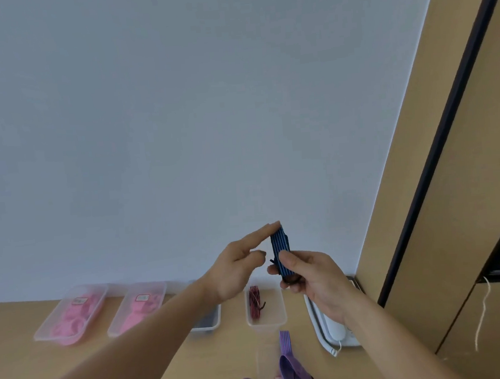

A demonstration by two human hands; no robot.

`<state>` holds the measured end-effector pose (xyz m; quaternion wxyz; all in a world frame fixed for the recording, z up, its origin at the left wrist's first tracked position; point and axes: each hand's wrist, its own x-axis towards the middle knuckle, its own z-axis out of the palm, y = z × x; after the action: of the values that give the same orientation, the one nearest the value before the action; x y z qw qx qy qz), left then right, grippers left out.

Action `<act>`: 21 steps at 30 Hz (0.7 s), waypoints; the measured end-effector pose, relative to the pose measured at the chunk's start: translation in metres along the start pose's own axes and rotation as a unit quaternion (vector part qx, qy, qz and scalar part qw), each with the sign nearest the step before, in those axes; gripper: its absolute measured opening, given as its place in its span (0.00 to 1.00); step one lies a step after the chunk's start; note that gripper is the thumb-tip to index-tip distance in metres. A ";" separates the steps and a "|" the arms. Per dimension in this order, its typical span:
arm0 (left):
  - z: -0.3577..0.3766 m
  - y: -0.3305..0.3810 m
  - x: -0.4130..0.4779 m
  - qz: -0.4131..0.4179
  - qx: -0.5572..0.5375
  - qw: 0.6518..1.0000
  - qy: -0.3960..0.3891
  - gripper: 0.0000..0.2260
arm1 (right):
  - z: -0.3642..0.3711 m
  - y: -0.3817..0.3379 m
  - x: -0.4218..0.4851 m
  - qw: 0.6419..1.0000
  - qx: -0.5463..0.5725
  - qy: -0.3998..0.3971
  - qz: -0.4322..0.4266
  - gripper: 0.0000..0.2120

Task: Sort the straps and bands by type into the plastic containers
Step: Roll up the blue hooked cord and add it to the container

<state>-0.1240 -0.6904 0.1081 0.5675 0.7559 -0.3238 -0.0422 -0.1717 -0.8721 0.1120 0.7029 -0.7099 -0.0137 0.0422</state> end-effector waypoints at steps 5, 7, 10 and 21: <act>-0.017 -0.008 0.003 -0.116 -0.173 0.975 0.082 0.18 | 0.016 0.008 0.009 0.996 -0.086 -0.011 -0.015 0.12; -0.021 -0.013 0.002 -0.138 -0.196 0.969 0.061 0.16 | 0.025 0.012 0.014 0.994 -0.104 -0.004 -0.025 0.13; -0.032 -0.026 0.002 -0.157 -0.252 0.953 0.060 0.19 | 0.036 0.020 0.023 0.992 -0.119 0.032 -0.028 0.13; -0.035 -0.065 0.027 -0.276 -0.204 0.938 0.056 0.15 | 0.054 0.057 0.048 0.942 -0.269 0.202 -0.004 0.19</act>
<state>-0.0593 -0.6664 0.0710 0.6933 0.6843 -0.0547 -0.2195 -0.1302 -0.8151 0.0525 0.4738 -0.8661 0.1148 -0.1103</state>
